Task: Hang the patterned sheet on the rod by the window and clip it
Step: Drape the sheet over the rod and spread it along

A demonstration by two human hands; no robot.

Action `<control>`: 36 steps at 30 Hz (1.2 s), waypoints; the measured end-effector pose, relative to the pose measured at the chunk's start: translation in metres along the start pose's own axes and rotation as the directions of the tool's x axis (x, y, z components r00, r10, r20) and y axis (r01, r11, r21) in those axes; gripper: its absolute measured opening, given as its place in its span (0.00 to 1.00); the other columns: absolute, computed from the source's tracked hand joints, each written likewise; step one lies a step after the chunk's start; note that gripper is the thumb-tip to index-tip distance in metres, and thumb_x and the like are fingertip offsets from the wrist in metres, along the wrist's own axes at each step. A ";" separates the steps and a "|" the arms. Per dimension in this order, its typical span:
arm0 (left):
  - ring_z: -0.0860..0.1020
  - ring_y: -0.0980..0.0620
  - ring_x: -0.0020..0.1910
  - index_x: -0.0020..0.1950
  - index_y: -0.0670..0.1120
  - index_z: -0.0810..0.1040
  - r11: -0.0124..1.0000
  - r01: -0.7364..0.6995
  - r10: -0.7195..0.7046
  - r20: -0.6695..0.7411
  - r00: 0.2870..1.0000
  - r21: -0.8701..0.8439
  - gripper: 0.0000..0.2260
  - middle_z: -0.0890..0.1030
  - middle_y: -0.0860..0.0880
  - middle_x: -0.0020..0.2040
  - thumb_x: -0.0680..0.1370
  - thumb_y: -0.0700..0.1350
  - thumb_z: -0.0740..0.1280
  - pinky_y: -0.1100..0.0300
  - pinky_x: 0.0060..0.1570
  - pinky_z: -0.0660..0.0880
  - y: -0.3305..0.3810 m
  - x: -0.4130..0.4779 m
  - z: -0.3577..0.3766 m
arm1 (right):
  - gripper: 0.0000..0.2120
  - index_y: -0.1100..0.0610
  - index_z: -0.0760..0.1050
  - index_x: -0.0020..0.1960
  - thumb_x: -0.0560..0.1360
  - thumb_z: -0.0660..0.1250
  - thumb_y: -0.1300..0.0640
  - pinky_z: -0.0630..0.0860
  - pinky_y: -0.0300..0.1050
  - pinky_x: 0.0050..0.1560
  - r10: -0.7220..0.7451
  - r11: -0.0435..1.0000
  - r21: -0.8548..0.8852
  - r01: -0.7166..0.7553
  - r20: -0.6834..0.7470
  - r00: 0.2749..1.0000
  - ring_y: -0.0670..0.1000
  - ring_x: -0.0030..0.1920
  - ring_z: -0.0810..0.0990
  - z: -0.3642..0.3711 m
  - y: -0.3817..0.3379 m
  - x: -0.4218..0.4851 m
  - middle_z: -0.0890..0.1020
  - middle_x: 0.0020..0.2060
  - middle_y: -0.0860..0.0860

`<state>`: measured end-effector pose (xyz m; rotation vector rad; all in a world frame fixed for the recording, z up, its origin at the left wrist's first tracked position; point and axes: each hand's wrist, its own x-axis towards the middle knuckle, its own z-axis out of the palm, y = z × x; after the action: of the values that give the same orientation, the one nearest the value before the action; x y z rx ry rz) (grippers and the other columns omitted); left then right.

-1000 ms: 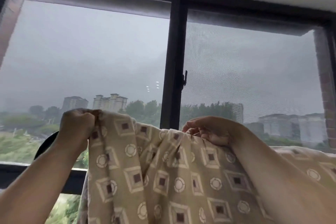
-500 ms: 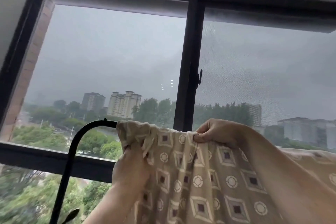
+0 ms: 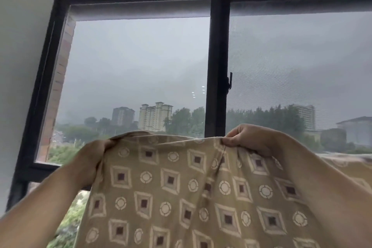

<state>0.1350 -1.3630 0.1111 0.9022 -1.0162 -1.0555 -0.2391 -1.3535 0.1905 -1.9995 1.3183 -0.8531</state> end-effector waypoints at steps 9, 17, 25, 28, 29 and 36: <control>0.72 0.49 0.30 0.37 0.46 0.73 0.926 -0.327 0.377 0.392 0.839 -0.190 0.12 0.72 0.45 0.32 0.80 0.40 0.61 0.61 0.31 0.72 0.053 -0.039 0.136 | 0.14 0.63 0.82 0.45 0.64 0.77 0.55 0.78 0.48 0.45 -0.110 0.950 0.296 0.097 0.026 0.994 0.55 0.38 0.80 0.006 -0.009 0.005 0.81 0.39 0.58; 0.74 0.49 0.32 0.37 0.44 0.76 0.918 -0.361 0.107 0.777 0.620 0.162 0.06 0.76 0.45 0.35 0.73 0.41 0.63 0.58 0.37 0.71 0.071 -0.019 0.250 | 0.34 0.63 0.85 0.45 0.69 0.60 0.32 0.83 0.49 0.42 -0.159 0.662 0.693 0.286 -0.242 0.957 0.58 0.41 0.85 -0.005 0.000 -0.011 0.85 0.44 0.62; 0.77 0.52 0.35 0.41 0.45 0.79 0.406 -0.763 0.292 0.720 0.630 0.503 0.14 0.81 0.47 0.36 0.75 0.55 0.69 0.54 0.37 0.76 0.019 0.043 0.193 | 0.11 0.58 0.79 0.47 0.79 0.59 0.65 0.82 0.46 0.36 -0.109 0.677 0.668 0.310 -0.325 0.939 0.54 0.33 0.82 -0.010 0.013 -0.009 0.82 0.37 0.57; 0.74 0.53 0.29 0.38 0.44 0.77 0.389 -0.776 0.201 0.777 0.596 0.495 0.21 0.78 0.50 0.30 0.74 0.63 0.66 0.59 0.31 0.71 0.010 0.047 0.188 | 0.09 0.57 0.81 0.43 0.77 0.62 0.62 0.82 0.48 0.41 -0.086 0.594 0.725 0.349 -0.374 0.924 0.53 0.34 0.81 -0.014 0.010 -0.005 0.81 0.35 0.55; 0.75 0.53 0.27 0.37 0.44 0.77 0.381 -0.784 0.174 0.794 0.582 0.491 0.21 0.77 0.50 0.29 0.74 0.62 0.67 0.60 0.30 0.71 0.009 0.046 0.189 | 0.07 0.59 0.80 0.42 0.74 0.64 0.59 0.82 0.48 0.41 -0.086 0.563 0.748 0.352 -0.370 0.925 0.53 0.35 0.82 -0.016 0.008 -0.009 0.81 0.35 0.55; 0.73 0.58 0.25 0.33 0.47 0.74 0.335 -0.818 0.180 0.820 0.543 0.468 0.16 0.76 0.53 0.27 0.77 0.54 0.68 0.64 0.30 0.71 0.006 0.044 0.188 | 0.25 0.66 0.83 0.48 0.57 0.84 0.53 0.82 0.58 0.45 0.015 0.620 0.732 0.284 -0.373 0.928 0.59 0.48 0.85 -0.102 0.043 -0.059 0.85 0.46 0.62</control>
<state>-0.0351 -1.4233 0.1796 0.7754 -2.4027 -0.1372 -0.3593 -1.3255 0.2100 -1.2695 0.7193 -1.5885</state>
